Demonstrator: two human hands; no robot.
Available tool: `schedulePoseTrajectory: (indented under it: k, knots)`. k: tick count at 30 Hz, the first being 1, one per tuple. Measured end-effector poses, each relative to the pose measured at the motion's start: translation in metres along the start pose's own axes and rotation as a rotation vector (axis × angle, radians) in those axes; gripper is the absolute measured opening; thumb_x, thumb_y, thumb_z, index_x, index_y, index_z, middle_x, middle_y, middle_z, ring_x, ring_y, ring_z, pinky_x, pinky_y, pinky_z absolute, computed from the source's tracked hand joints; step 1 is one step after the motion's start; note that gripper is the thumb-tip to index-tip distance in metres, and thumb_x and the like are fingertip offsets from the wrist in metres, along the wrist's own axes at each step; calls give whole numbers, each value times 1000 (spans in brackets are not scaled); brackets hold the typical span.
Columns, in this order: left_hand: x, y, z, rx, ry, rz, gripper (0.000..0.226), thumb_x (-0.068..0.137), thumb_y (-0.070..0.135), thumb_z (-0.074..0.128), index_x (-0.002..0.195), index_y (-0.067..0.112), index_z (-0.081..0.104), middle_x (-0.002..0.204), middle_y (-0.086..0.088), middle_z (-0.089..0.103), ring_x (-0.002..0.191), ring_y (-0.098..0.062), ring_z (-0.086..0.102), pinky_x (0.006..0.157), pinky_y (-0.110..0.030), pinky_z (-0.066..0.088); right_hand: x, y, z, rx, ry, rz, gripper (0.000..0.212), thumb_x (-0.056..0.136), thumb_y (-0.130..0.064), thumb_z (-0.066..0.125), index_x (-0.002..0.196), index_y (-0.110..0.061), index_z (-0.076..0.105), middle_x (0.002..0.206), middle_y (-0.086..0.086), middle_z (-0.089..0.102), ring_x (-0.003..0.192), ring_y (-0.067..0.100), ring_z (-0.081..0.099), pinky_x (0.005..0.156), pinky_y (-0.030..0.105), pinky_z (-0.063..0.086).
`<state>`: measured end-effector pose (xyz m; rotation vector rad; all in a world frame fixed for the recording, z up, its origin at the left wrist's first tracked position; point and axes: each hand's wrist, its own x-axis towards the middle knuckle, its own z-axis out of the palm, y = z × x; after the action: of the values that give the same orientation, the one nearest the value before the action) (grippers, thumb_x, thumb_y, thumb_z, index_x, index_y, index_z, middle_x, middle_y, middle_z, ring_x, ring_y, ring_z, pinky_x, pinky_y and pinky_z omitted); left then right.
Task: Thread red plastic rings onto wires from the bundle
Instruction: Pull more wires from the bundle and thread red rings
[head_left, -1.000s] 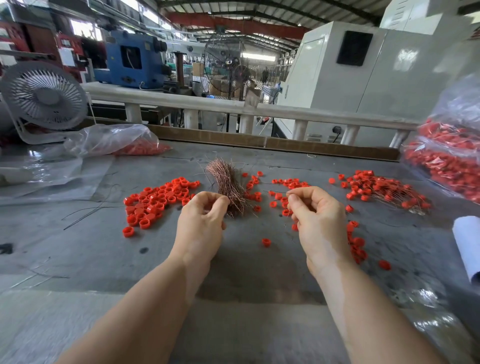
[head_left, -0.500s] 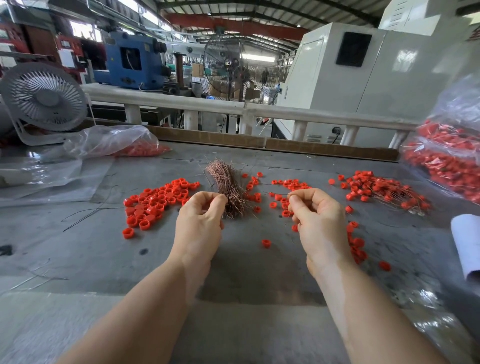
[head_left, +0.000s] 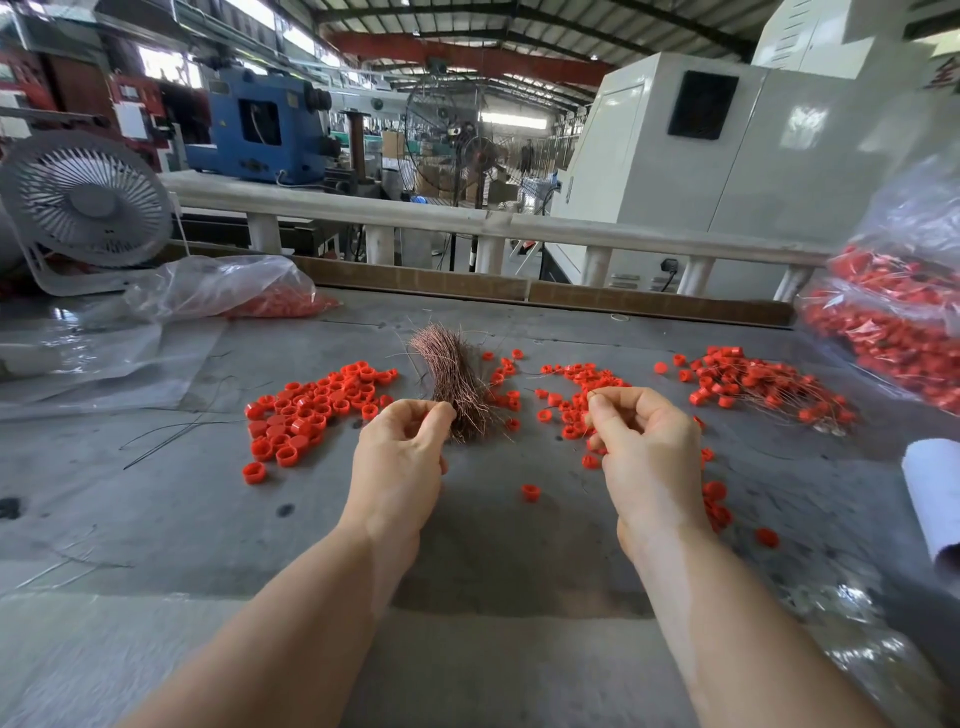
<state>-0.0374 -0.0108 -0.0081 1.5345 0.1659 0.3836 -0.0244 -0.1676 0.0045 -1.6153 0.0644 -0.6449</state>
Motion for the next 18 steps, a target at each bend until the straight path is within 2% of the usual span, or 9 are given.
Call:
schedulePoseTrajectory:
  k: [7, 10, 13, 15, 18]
  knots:
    - [0, -4, 2, 167, -52, 78, 16, 88, 22, 60, 73, 18, 61, 44, 10, 47, 37, -1, 39, 41, -15, 33, -3, -1, 0, -11, -16, 3, 20, 87, -8, 61, 70, -20, 64, 58, -7, 61, 51, 2, 51, 55, 23, 44]
    - [-1, -6, 4, 381, -126, 189, 13, 87, 24, 61, 74, 23, 60, 55, 12, 51, 50, -2, 46, 52, -19, 34, -4, -2, 2, 0, -20, 0, 20, 86, -8, 62, 70, -20, 64, 56, -7, 61, 51, 2, 52, 54, 21, 43]
    - [-3, -8, 5, 502, -187, 263, 9, 87, 26, 61, 78, 25, 60, 72, 10, 56, 65, -10, 48, 65, -22, 35, -5, -3, 3, 20, -30, 5, 19, 85, -7, 63, 70, -20, 64, 53, -8, 62, 50, 2, 53, 49, 16, 43]
    - [-3, -9, 5, 528, -189, 265, 6, 87, 27, 61, 82, 24, 63, 77, 9, 57, 71, -13, 49, 68, -22, 36, -5, -4, 5, 37, -44, 16, 19, 85, -6, 64, 71, -18, 64, 53, -9, 62, 50, 1, 54, 44, 14, 41]
    - [-2, -10, 5, 562, -183, 256, 8, 87, 29, 60, 87, 22, 65, 81, 8, 57, 78, -15, 52, 68, -22, 36, -3, -7, 10, 51, -91, 33, 17, 85, -4, 63, 72, -15, 65, 55, -5, 62, 49, 1, 54, 43, 13, 41]
